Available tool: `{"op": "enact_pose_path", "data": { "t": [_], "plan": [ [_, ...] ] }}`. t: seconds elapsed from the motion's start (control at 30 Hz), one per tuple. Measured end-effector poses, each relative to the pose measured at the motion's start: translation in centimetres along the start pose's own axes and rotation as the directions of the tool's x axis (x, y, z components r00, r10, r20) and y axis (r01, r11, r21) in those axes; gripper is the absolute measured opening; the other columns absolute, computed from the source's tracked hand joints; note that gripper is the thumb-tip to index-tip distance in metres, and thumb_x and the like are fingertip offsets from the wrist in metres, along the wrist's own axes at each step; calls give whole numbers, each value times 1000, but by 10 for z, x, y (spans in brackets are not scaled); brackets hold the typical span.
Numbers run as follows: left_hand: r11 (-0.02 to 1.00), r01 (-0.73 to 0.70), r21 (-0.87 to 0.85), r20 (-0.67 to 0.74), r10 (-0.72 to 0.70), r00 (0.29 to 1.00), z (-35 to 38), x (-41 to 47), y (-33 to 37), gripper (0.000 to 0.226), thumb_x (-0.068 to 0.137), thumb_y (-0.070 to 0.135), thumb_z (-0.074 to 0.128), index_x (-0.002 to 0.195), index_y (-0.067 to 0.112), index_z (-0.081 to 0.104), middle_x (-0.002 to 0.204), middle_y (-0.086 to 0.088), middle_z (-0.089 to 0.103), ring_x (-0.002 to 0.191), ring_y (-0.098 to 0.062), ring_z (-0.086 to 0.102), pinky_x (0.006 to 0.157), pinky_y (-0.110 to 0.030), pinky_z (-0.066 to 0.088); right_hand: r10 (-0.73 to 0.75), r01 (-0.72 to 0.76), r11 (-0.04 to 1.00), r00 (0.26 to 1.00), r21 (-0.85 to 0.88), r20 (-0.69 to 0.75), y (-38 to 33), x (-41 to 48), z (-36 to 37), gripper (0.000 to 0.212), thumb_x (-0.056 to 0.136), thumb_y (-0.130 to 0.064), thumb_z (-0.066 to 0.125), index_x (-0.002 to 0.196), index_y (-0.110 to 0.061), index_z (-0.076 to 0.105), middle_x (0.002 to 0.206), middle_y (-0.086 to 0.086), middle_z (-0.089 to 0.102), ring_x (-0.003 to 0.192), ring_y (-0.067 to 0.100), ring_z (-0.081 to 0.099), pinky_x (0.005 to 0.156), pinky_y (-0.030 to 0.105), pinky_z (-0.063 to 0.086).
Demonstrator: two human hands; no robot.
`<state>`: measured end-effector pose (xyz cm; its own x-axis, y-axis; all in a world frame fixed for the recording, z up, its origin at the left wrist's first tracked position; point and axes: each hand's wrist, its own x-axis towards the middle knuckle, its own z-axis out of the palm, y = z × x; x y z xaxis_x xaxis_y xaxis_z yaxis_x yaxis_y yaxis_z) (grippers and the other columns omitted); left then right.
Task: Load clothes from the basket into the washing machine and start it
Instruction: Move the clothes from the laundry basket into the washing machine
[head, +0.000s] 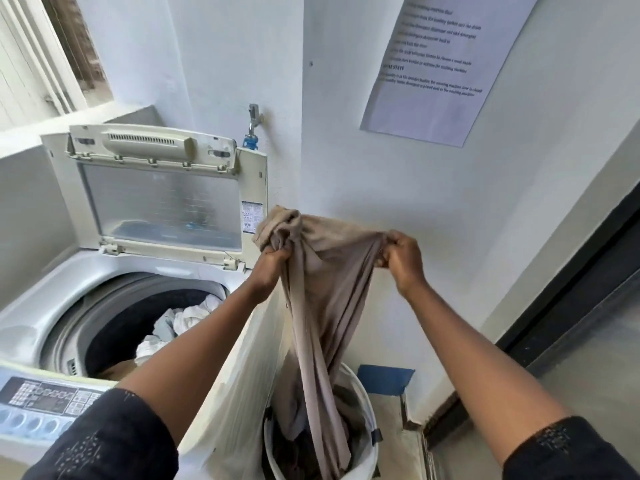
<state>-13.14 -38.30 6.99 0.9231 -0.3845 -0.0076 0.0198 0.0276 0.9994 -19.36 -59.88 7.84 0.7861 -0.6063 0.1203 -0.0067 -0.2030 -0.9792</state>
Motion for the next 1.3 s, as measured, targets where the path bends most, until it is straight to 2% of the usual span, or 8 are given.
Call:
{"op": "enact_pose_path", "data": {
  "t": [0.1, 0.27, 0.37, 0.53, 0.63, 0.77, 1.07, 1.3],
  "plan": [
    [994, 38, -106, 6, -37, 999, -5, 0, 20, 21, 71, 11, 49, 87, 15, 61, 63, 13, 67, 58, 0, 61, 59, -20, 46, -96, 97, 994, 995, 40, -38, -36, 10, -3, 39, 93, 0, 44, 58, -17, 47, 47, -3, 38, 33, 3, 37, 53, 27, 48],
    [920, 134, -369, 40, -128, 991, -10, 14, 56, 34, 75, 6, 36, 52, 13, 60, 50, 3, 58, 53, -12, 56, 57, -22, 40, -101, 101, 992, 995, 70, -4, -63, 10, 11, 35, 98, -21, 48, 64, -16, 51, 48, 2, 43, 35, 8, 49, 60, 38, 56],
    [976, 101, -196, 120, -78, 990, -4, 14, 76, 15, 72, 12, 49, 63, 15, 61, 54, 3, 55, 53, -11, 52, 55, -22, 39, -132, 167, 963, 977, -212, 168, -71, 11, 22, 18, 93, -19, 49, 85, -15, 64, 75, 5, 61, 70, 19, 62, 77, 40, 55],
    [967, -243, 79, -82, 249, 965, 18, 22, 104, 22, 83, -8, 55, 70, 8, 64, 48, 10, 62, 47, -1, 56, 55, -21, 46, 173, -107, 985, 594, -137, 785, -93, -14, 31, 55, 71, -4, 62, 120, -22, 44, 111, 0, 52, 97, 12, 55, 77, 26, 45],
    [862, -392, 322, -104, 444, 890, 33, 20, 130, 14, 78, -5, 58, 70, 2, 67, 52, 2, 53, 54, -5, 44, 55, -24, 34, 165, 9, 961, 784, -277, 599, -88, -31, 48, 68, 73, -37, 74, 129, -26, 37, 121, 0, 56, 109, 19, 57, 87, 39, 51],
    [758, -488, 433, -64, 565, 822, 43, 16, 155, 10, 75, 3, 56, 68, -1, 62, 63, -7, 46, 63, -10, 37, 55, -26, 28, -98, 206, 860, 964, -467, 246, -94, -44, 62, 38, 100, -34, 39, 123, -7, 51, 113, 19, 60, 105, 36, 58, 80, 33, 44],
    [904, -425, 55, -93, 428, 899, -9, 26, 151, 20, 72, 33, 69, 82, 16, 67, 79, -4, 66, 76, -12, 62, 71, -26, 49, -397, 391, 587, 902, -709, 168, -155, -39, 49, 29, 92, 0, 31, 116, 3, 46, 112, 32, 56, 106, 48, 55, 83, 46, 44],
    [786, -618, -17, 28, 619, 785, -1, 34, 266, 36, 88, 40, 55, 112, 14, 60, 112, -5, 69, 107, -16, 65, 91, -32, 54, -656, 413, 597, 745, -688, -123, -297, -10, 34, 48, 89, 5, 22, 128, -6, 46, 123, 20, 54, 118, 35, 49, 87, 34, 40]
  ]
}}
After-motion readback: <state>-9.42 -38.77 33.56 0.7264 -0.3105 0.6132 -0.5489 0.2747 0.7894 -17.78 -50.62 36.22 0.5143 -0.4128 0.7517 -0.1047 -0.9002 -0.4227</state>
